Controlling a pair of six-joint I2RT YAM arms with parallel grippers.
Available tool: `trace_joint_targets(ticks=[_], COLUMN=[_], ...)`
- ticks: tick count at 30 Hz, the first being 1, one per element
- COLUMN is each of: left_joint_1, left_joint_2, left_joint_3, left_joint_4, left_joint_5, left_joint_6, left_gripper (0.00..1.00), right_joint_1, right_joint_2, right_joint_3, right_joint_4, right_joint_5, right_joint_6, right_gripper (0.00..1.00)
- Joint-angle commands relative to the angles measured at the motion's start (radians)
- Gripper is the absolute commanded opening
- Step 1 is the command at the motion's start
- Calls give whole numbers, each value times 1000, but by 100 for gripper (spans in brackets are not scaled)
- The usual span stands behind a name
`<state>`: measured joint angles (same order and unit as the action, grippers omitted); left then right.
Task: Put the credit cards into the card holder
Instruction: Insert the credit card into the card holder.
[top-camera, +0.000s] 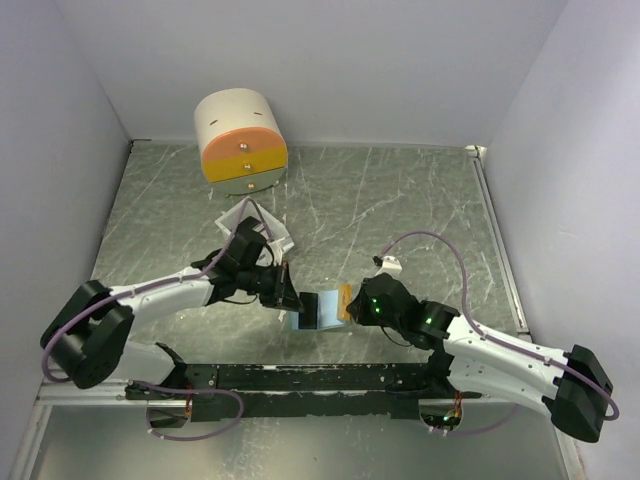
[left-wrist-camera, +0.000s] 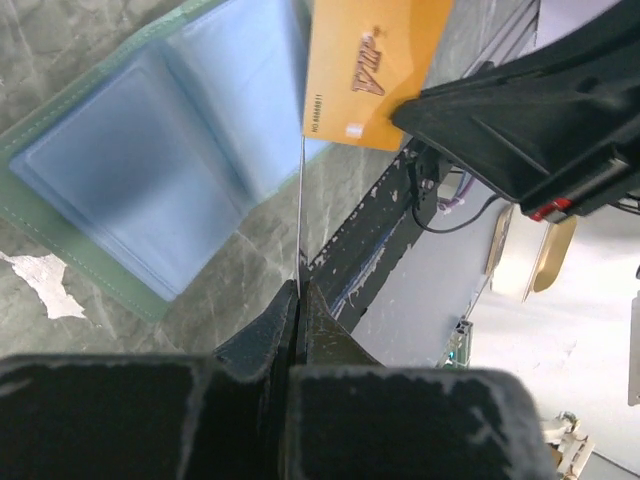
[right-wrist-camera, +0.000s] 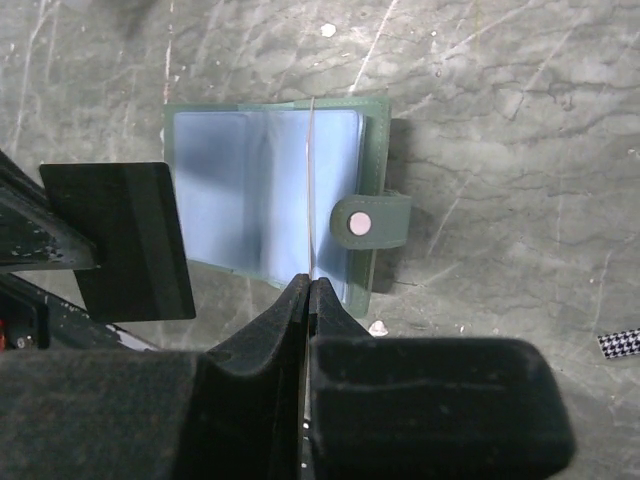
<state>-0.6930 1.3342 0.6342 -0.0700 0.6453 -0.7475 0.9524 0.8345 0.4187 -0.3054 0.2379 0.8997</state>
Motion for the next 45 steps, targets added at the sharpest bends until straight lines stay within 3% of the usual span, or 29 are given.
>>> trace_joint_targets(ticks=[1,16,45], left_joint_1=[-17,-16,-17], left_joint_2=[77,236,265], left_joint_3=[16,62,123], left_joint_4=[98,103,45], left_joint_5=[-20,-40,-18], left_joint_6=[-36,-37,-62], left_gripper=[7,7,7], right_joint_1=[2,2,3], right_joint_2=[12,4,-9], right_joint_3=[8,-16,-56], right_joint_4=[-30,-34,-21], right_joint_5=[52,57,34], right_joint_6=[-5,9,30], right_gripper=[0,0,0])
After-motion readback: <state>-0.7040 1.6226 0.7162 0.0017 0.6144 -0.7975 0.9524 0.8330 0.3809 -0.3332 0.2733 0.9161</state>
